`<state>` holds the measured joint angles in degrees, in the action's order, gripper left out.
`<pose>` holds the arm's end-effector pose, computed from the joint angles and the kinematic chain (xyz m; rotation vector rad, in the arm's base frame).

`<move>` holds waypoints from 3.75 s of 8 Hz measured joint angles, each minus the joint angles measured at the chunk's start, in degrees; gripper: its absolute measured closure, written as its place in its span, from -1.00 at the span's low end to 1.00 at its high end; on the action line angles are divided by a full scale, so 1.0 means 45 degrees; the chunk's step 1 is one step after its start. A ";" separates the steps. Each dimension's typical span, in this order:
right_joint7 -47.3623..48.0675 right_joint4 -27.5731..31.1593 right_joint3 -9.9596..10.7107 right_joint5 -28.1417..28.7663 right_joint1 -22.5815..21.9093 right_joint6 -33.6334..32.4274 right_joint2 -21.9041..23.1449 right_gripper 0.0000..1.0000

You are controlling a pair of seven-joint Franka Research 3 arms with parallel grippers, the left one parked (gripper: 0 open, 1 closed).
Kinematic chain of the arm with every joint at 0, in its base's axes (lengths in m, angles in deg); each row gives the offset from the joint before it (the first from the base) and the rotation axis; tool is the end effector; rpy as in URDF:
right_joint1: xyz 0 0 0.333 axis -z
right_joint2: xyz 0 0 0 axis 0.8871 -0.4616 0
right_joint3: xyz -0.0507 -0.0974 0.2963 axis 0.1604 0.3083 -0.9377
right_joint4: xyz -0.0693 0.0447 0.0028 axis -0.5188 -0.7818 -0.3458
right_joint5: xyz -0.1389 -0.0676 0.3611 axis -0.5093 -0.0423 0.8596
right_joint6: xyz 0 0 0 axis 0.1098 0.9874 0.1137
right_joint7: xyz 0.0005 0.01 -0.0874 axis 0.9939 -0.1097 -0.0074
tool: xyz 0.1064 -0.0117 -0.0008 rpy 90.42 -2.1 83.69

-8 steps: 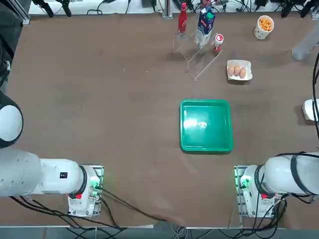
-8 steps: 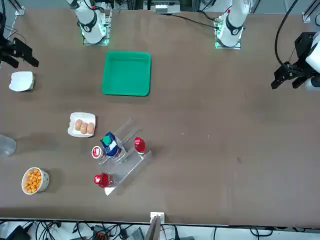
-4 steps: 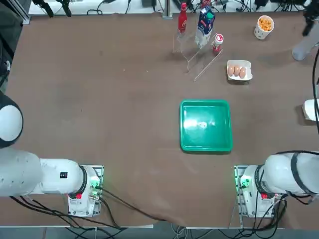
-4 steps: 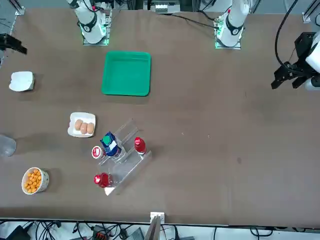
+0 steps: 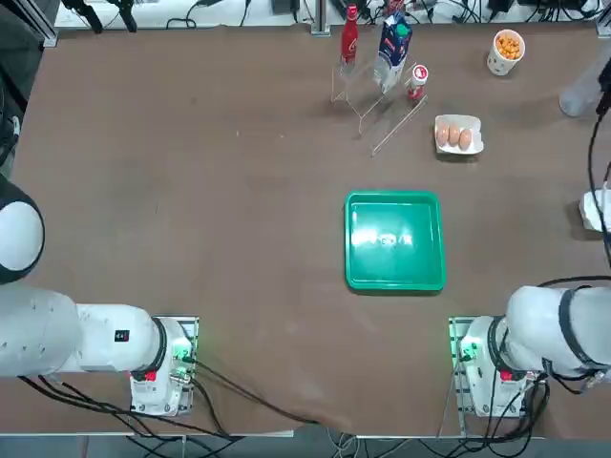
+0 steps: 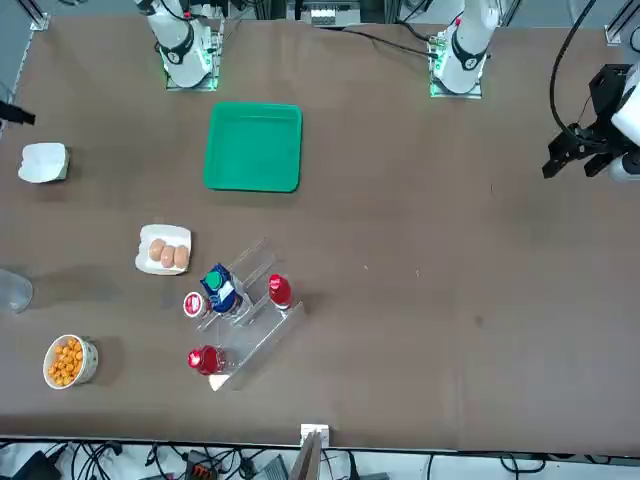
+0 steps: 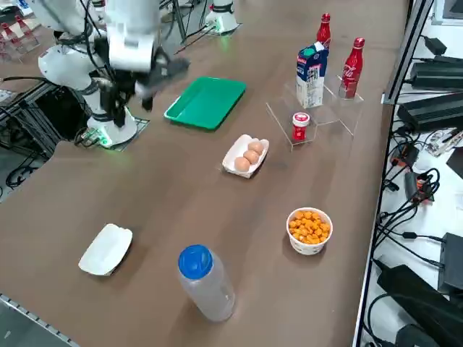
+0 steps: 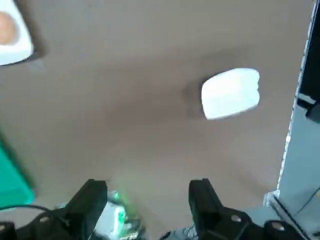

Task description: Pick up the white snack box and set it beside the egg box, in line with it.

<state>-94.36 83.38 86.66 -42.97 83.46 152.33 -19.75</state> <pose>0.4740 -0.2297 0.4816 2.9434 -0.3100 -0.4855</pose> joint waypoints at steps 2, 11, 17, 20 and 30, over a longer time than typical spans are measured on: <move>-0.0955 0.3098 0.0077 -0.0043 0.1420 0.4517 -0.0071 -1.00; -0.4345 0.6827 0.0164 -0.0080 0.5618 1.4294 -0.3243 -0.88; -0.4784 0.6893 -0.0017 -0.0083 0.5612 1.4913 -0.3288 0.94; -0.4850 0.6514 -0.0439 -0.0083 0.5575 1.3282 -0.2552 0.96; 0.0770 -0.1755 -0.2266 0.0182 -0.0226 0.5651 -0.5988 0.96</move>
<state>-90.89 75.48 76.46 -42.15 82.44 177.76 -46.70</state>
